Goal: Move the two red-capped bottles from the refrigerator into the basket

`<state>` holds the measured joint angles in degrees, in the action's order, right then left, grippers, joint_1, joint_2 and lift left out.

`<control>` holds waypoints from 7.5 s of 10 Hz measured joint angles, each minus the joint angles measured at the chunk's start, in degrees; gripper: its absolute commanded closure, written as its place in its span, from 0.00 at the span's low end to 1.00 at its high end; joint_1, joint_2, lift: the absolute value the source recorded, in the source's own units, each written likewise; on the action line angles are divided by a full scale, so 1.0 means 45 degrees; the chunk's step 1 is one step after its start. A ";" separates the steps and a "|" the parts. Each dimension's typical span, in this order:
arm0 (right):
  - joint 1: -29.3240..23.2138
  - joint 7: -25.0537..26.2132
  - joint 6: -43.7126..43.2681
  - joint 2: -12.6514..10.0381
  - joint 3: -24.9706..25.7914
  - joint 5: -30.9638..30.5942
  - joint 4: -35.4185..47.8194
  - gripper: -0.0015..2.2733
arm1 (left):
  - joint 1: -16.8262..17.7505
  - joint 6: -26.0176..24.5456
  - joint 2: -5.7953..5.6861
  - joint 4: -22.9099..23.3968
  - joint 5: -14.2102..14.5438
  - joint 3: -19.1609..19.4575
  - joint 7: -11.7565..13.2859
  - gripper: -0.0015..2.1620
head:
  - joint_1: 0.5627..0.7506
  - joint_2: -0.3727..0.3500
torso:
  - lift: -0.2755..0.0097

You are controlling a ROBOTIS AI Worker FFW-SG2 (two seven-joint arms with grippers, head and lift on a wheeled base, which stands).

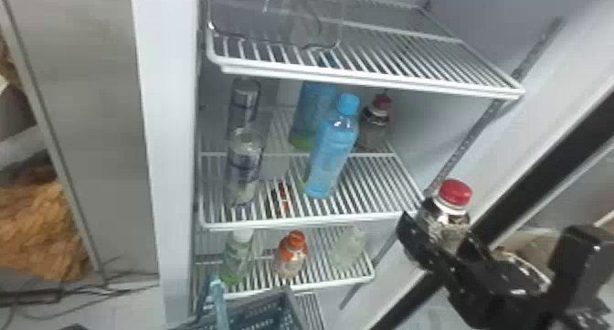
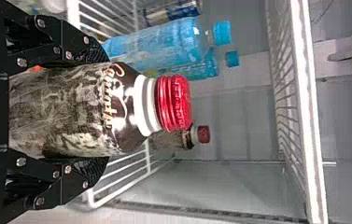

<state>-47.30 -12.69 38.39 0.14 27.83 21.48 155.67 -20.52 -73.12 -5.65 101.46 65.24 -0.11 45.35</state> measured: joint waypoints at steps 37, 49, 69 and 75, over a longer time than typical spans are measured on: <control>0.1624 -0.2803 -0.3319 -0.0032 0.0266 0.0683 -0.3649 0.11 | 0.0231 0.0619 -0.0347 -0.0023 0.1489 -0.1466 -0.0467 0.56 | 0.70 0.03 | 0.97; 0.5207 -0.1456 -0.4594 0.0214 -0.0598 -0.1179 -0.6720 0.11 | 0.0296 0.0500 -0.0435 -0.0094 0.1473 -0.1407 -0.0453 0.56 | 0.70 0.03 | 0.97; 1.2059 -0.0462 -0.4594 0.1140 -0.2323 -0.2757 -1.3882 0.10 | 0.0342 0.0501 -0.0461 -0.0094 0.1549 -0.1466 -0.0449 0.56 | 0.70 0.03 | 0.97; 1.2917 -0.0357 -0.4430 0.1288 -0.2325 -0.2830 -1.4953 0.57 | 0.0435 0.0502 -0.0462 -0.0125 0.1538 -0.1447 -0.0449 0.56 | 0.70 0.03 | 0.97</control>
<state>10.83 -14.30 18.45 5.94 17.37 8.75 88.38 -18.57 -70.86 -7.73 100.90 72.16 -6.63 43.33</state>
